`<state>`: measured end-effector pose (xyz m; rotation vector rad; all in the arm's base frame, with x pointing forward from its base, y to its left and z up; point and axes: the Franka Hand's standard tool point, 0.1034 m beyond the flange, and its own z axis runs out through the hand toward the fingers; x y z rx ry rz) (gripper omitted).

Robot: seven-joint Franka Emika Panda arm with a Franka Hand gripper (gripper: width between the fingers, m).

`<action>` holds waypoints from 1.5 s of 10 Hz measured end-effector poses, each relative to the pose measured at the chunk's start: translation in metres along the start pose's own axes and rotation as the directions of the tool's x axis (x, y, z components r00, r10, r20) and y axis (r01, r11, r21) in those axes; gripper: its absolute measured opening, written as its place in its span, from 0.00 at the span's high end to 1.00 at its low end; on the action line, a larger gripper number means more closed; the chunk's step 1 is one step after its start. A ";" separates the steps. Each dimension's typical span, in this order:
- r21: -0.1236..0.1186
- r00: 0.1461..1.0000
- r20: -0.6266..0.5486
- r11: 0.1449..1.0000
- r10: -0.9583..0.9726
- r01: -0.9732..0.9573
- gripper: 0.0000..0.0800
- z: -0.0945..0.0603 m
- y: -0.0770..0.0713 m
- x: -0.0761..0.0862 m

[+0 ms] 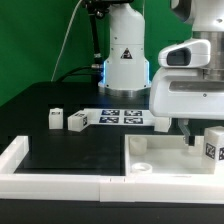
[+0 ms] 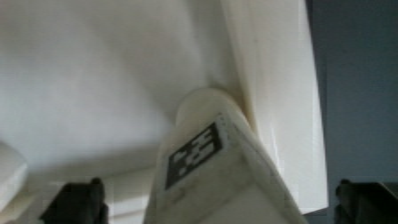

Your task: Assemble one leg

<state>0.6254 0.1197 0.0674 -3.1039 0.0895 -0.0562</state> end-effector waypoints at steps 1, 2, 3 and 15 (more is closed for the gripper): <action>-0.003 0.996 0.001 0.996 -0.084 0.084 0.19 0.000 0.001 0.000; -0.020 0.969 0.003 0.969 -0.245 0.245 0.19 0.000 0.003 0.000; -0.030 0.939 0.006 0.939 -0.343 0.343 0.19 0.000 0.004 0.001; -0.021 0.901 -0.010 0.901 0.433 -0.433 0.64 0.001 0.011 -0.001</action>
Offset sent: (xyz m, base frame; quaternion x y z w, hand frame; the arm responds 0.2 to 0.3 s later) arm -0.0020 0.0034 0.0038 0.0099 0.0016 -0.1731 0.9849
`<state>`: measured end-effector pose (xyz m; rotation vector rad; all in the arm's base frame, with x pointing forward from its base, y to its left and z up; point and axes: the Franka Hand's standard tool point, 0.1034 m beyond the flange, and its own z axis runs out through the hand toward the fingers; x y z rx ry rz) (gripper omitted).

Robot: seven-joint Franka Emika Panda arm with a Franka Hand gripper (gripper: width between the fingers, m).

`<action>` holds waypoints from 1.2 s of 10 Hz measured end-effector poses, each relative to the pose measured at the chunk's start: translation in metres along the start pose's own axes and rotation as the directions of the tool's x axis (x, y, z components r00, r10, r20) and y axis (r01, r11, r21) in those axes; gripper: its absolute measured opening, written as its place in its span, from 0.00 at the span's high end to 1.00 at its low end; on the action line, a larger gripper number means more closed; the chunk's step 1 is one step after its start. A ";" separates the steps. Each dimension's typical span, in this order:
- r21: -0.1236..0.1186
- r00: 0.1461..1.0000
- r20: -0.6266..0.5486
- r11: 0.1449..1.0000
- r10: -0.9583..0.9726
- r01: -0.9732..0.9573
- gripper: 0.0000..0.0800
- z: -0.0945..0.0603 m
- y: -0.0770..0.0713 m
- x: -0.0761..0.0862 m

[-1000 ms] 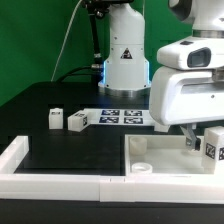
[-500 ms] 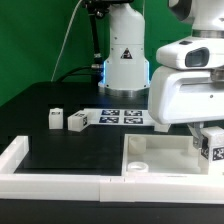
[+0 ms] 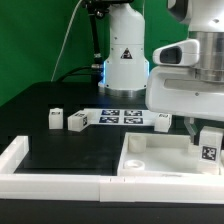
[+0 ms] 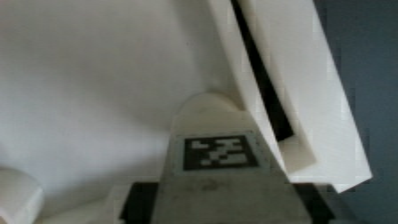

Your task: Assemble one leg

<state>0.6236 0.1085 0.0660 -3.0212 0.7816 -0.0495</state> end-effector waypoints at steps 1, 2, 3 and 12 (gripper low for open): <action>-0.007 0.994 -0.005 0.994 0.112 -0.112 0.63 0.000 0.004 0.001; -0.019 0.979 -0.014 0.979 0.205 -0.205 0.63 -0.001 0.010 0.004; -0.034 0.964 -0.021 0.964 0.263 -0.264 0.62 -0.001 0.016 0.006; -0.044 0.955 -0.033 0.954 0.294 -0.295 0.19 -0.001 0.021 0.009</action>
Offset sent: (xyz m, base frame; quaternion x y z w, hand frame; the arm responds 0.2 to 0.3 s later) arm 0.0024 -0.0009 -0.0025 -0.0070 0.0116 0.1478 0.9889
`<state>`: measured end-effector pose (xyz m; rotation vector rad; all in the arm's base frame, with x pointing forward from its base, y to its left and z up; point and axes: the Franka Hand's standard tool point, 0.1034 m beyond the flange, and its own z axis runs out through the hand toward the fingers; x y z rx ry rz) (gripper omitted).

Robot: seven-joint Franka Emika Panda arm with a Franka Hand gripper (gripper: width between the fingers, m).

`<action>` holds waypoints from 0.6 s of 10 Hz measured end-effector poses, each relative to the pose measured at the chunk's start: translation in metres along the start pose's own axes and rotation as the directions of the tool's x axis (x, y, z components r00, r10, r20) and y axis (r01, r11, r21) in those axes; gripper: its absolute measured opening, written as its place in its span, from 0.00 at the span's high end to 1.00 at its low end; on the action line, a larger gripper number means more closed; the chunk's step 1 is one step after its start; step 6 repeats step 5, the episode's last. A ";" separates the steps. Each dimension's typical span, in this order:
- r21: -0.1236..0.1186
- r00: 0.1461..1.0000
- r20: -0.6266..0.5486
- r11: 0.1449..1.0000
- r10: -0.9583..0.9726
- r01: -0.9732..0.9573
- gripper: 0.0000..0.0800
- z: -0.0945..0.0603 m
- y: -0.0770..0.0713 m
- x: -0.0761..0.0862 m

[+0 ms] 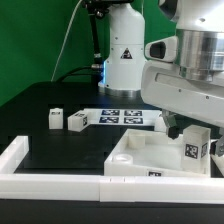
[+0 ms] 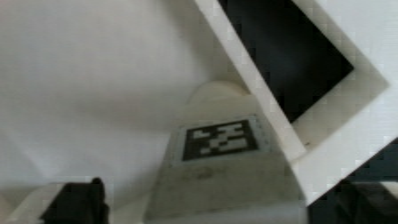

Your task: Assemble one leg

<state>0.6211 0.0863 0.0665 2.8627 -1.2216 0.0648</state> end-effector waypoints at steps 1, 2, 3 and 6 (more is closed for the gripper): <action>0.000 1.000 0.000 1.000 0.000 0.000 0.19 0.000 0.000 0.000; 0.000 1.000 0.000 1.000 0.000 0.000 0.19 0.000 0.000 0.000; 0.000 1.000 0.000 1.000 0.000 0.000 0.19 0.000 0.000 0.000; 0.000 1.000 0.000 1.000 0.000 0.000 0.19 0.000 0.000 0.000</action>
Offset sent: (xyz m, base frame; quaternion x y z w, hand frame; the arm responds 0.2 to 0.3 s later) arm 0.0000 0.0000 0.0000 0.0000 0.0000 0.0000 1.0000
